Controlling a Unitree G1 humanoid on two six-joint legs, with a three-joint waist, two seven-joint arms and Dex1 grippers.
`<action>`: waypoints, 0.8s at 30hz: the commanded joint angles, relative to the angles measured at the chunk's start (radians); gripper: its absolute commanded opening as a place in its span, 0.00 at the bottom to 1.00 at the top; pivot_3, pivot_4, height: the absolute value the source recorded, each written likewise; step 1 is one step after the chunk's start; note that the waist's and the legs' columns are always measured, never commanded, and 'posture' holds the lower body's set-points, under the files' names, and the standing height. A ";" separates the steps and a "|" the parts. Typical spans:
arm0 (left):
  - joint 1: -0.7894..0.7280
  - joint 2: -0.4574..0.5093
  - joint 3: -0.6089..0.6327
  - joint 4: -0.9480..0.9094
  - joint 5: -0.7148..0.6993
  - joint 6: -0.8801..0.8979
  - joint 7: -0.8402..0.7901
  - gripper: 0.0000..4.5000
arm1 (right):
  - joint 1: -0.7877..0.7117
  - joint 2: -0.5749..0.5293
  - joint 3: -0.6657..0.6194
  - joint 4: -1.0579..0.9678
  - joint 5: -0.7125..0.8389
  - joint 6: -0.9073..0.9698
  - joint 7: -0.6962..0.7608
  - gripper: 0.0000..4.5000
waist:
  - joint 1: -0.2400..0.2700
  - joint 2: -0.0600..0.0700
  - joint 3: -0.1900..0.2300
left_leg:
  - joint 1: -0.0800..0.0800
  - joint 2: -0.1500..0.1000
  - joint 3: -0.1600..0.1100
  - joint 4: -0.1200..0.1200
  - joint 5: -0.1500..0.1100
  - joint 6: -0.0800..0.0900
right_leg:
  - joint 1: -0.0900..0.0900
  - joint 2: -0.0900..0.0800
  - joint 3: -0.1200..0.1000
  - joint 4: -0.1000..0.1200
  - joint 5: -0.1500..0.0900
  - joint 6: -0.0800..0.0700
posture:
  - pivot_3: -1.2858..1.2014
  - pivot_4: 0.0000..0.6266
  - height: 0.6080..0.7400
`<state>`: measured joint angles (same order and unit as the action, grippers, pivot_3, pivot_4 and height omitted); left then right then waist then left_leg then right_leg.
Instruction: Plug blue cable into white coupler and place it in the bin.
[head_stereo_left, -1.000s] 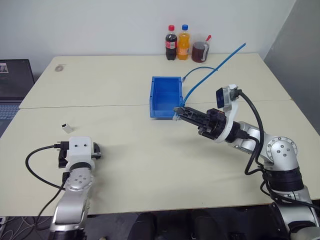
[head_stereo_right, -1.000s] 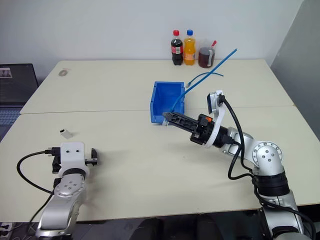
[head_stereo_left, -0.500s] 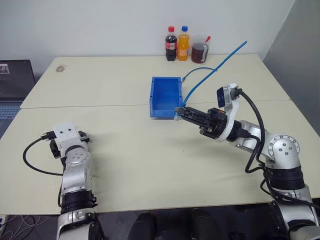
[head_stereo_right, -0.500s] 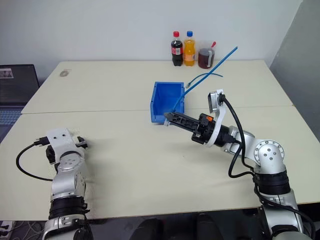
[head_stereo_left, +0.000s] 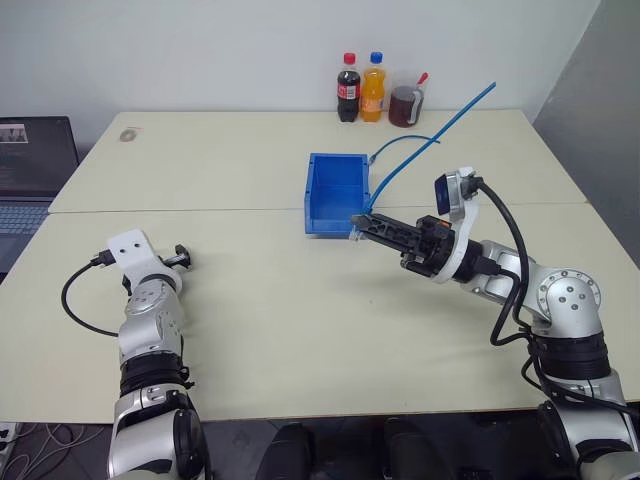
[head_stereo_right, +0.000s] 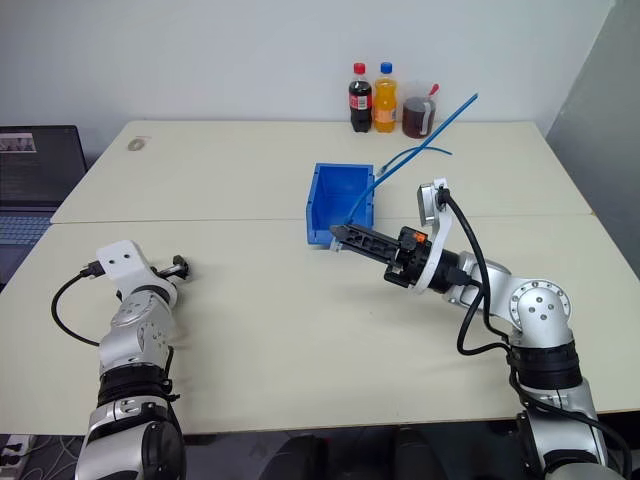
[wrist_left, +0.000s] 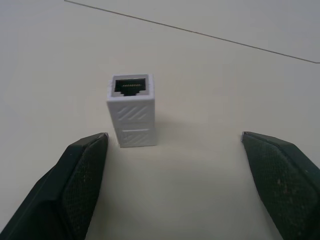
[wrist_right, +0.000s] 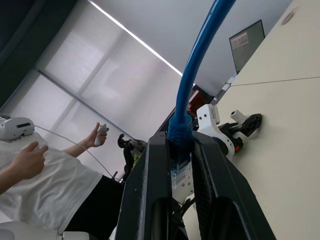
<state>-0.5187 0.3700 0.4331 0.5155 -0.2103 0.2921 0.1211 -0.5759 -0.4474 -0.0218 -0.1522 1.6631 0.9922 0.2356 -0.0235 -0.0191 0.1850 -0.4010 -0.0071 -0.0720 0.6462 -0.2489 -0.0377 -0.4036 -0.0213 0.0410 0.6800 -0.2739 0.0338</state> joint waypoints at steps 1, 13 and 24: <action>0.000 0.016 -0.005 0.008 0.034 -0.009 0.047 0.78 | -0.012 0.000 -0.037 -0.042 0.008 -0.003 -0.005 0.06 | -0.003 0.000 0.000 | 0.000 0.000 0.000 0.000 0.000 0.000 | 0.000 0.000 0.000 0.000 0.000 0.000 | 0.52 0.24 1.00; -0.017 0.076 0.015 0.051 0.029 -0.007 0.074 0.21 | -0.006 0.009 -0.044 -0.044 0.009 -0.003 -0.016 0.06 | -0.012 0.000 0.000 | 0.000 0.002 0.000 -0.001 0.000 0.000 | -0.001 0.000 0.000 0.000 0.000 0.000 | 0.52 0.24 1.00; 0.034 0.177 -0.203 -0.094 0.048 0.031 -0.348 0.17 | -0.002 -0.011 -0.060 -0.058 -0.019 -0.003 -0.014 0.06 | -0.009 0.000 0.000 | 0.000 0.001 0.000 -0.001 0.000 0.000 | -0.001 0.000 0.000 0.000 0.000 0.000 | 0.52 0.24 1.00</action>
<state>-0.4827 0.4966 0.3283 0.5144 -0.1736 0.3189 -0.0185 -0.5641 -0.4399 -0.0456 -0.1588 1.6554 0.9922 0.2147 -0.0321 -0.0196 0.1851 -0.4016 -0.0066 -0.0720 0.6455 -0.2489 -0.0378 -0.4044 -0.0209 0.0409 0.6801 -0.2738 0.0337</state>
